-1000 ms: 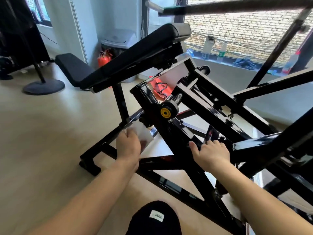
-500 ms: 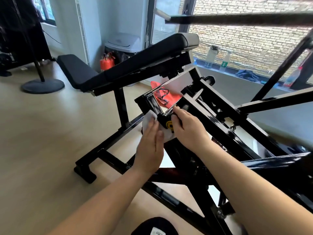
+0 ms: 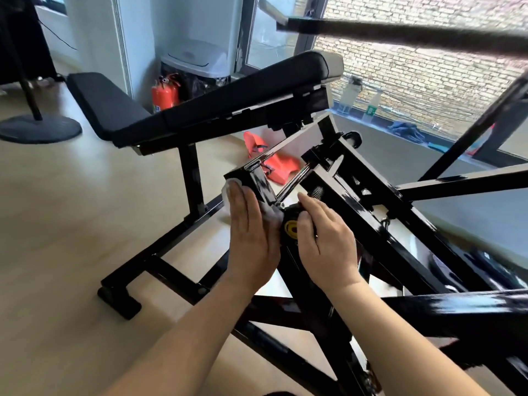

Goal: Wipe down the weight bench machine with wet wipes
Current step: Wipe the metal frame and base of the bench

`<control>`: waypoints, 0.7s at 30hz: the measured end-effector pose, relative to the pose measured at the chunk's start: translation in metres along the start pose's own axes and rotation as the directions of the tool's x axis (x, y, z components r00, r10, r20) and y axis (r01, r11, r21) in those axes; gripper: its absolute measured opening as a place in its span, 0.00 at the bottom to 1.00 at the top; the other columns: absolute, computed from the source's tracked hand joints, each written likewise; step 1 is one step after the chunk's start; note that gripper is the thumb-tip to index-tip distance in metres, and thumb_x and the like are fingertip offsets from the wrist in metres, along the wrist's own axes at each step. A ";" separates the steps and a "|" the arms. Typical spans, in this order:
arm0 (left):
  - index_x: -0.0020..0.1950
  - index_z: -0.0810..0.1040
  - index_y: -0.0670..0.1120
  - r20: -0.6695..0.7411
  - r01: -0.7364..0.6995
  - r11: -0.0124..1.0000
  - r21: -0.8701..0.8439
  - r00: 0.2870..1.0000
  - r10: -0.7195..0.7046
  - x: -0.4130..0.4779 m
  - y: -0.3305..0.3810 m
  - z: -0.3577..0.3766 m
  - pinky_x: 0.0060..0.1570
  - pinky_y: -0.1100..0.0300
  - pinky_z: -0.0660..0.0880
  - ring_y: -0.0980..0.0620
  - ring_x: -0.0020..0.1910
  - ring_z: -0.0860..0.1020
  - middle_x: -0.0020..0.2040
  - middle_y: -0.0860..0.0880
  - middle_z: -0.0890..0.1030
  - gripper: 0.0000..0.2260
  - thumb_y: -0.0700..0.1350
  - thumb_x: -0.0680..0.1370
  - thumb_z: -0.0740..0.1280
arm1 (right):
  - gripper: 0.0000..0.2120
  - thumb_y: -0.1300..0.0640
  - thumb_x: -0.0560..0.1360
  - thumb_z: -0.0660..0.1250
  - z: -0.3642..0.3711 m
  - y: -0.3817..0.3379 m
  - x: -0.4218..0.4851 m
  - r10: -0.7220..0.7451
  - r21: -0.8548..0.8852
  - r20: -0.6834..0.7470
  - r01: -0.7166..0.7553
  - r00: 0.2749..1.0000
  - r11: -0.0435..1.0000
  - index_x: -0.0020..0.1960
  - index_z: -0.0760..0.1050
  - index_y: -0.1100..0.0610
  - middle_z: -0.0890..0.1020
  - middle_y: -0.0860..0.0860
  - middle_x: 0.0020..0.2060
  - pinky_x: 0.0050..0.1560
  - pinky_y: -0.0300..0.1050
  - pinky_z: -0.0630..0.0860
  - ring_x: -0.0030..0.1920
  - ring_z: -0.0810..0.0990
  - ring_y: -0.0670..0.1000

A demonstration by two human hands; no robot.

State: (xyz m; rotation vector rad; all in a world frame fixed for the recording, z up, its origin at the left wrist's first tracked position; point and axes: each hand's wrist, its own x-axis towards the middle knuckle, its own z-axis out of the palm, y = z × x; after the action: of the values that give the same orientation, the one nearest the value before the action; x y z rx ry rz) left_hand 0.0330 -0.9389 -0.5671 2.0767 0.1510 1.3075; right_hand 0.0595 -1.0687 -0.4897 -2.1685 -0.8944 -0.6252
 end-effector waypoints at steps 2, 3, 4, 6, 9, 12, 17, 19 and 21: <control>0.80 0.45 0.30 -0.027 -0.054 0.999 -0.003 0.998 0.054 0.011 -0.003 -0.003 0.79 0.34 0.49 0.33 0.82 0.42 0.82 0.33 0.41 0.32 0.44 0.86 0.59 | 0.21 0.53 0.82 0.58 0.004 0.001 0.000 -0.003 -0.008 -0.029 0.003 1.000 1.000 0.70 0.79 0.56 0.83 0.48 0.63 0.63 0.28 0.65 0.64 0.79 0.50; 0.79 0.47 0.29 -0.032 -0.073 0.997 -0.007 0.997 0.073 0.013 -0.003 -0.002 0.79 0.32 0.49 0.31 0.81 0.44 0.81 0.30 0.44 0.32 0.41 0.85 0.61 | 0.21 0.52 0.82 0.57 0.005 0.000 -0.001 0.013 0.001 -0.041 -0.013 0.999 1.000 0.69 0.79 0.55 0.83 0.48 0.63 0.61 0.30 0.66 0.63 0.80 0.50; 0.78 0.49 0.27 -0.032 -0.090 0.996 -0.011 0.995 0.090 0.013 -0.005 0.001 0.78 0.30 0.49 0.28 0.81 0.46 0.80 0.28 0.47 0.31 0.38 0.84 0.62 | 0.21 0.52 0.81 0.57 0.006 0.000 -0.001 0.030 0.017 -0.048 -0.030 0.998 0.999 0.69 0.79 0.55 0.83 0.47 0.63 0.61 0.31 0.67 0.63 0.80 0.49; 0.77 0.52 0.25 -0.034 -0.112 0.993 -0.035 0.993 0.111 0.005 -0.009 0.007 0.77 0.29 0.50 0.28 0.81 0.48 0.80 0.26 0.50 0.28 0.37 0.84 0.60 | 0.22 0.51 0.81 0.56 0.007 -0.001 -0.002 0.042 0.060 -0.056 -0.038 0.998 0.997 0.70 0.79 0.54 0.83 0.46 0.63 0.63 0.31 0.68 0.63 0.80 0.49; 0.79 0.50 0.29 -0.044 -0.133 0.983 -0.123 0.991 0.128 -0.002 -0.010 0.006 0.78 0.32 0.49 0.30 0.81 0.48 0.81 0.30 0.50 0.29 0.41 0.83 0.56 | 0.23 0.50 0.81 0.55 0.010 -0.001 -0.002 0.046 0.093 -0.066 -0.040 0.997 0.995 0.70 0.79 0.54 0.83 0.46 0.63 0.65 0.35 0.71 0.64 0.80 0.47; 0.79 0.50 0.28 -0.035 -0.108 0.990 -0.092 0.994 0.105 0.010 -0.007 0.002 0.79 0.33 0.47 0.31 0.82 0.46 0.81 0.30 0.48 0.30 0.47 0.84 0.53 | 0.23 0.49 0.81 0.55 0.012 -0.002 -0.003 0.080 0.119 -0.088 -0.069 0.993 0.991 0.69 0.80 0.53 0.83 0.45 0.63 0.65 0.39 0.73 0.64 0.80 0.46; 0.78 0.49 0.27 0.056 -0.053 0.999 -0.005 0.997 0.054 -0.017 0.007 0.025 0.77 0.29 0.45 0.28 0.81 0.43 0.80 0.28 0.45 0.36 0.57 0.86 0.45 | 0.23 0.47 0.80 0.55 0.014 -0.001 -0.001 0.156 0.244 -0.109 -0.126 0.982 0.962 0.67 0.81 0.51 0.84 0.43 0.60 0.62 0.51 0.78 0.62 0.81 0.45; 0.80 0.47 0.29 0.146 -0.009 0.996 -0.092 0.989 0.022 -0.051 0.014 0.029 0.76 0.28 0.48 0.30 0.81 0.42 0.82 0.32 0.43 0.36 0.59 0.86 0.44 | 0.24 0.46 0.80 0.55 0.011 0.001 -0.002 0.165 0.284 -0.065 -0.140 0.984 0.948 0.68 0.81 0.51 0.84 0.42 0.60 0.64 0.52 0.78 0.63 0.80 0.43; 0.81 0.46 0.31 0.182 0.035 0.986 -0.164 0.983 -0.004 -0.066 0.015 0.024 0.77 0.29 0.49 0.33 0.82 0.41 0.83 0.36 0.43 0.36 0.60 0.85 0.44 | 0.24 0.45 0.80 0.54 0.005 0.006 -0.002 0.179 0.351 -0.012 -0.164 0.984 0.922 0.68 0.80 0.50 0.84 0.41 0.60 0.65 0.52 0.77 0.63 0.80 0.42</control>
State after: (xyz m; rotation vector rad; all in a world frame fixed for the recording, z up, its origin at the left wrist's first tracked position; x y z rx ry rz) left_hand 0.0168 -0.9906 -0.6148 2.0324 -0.0177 1.0744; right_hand 0.0638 -1.0686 -0.4968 -1.8784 -0.7197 -0.3908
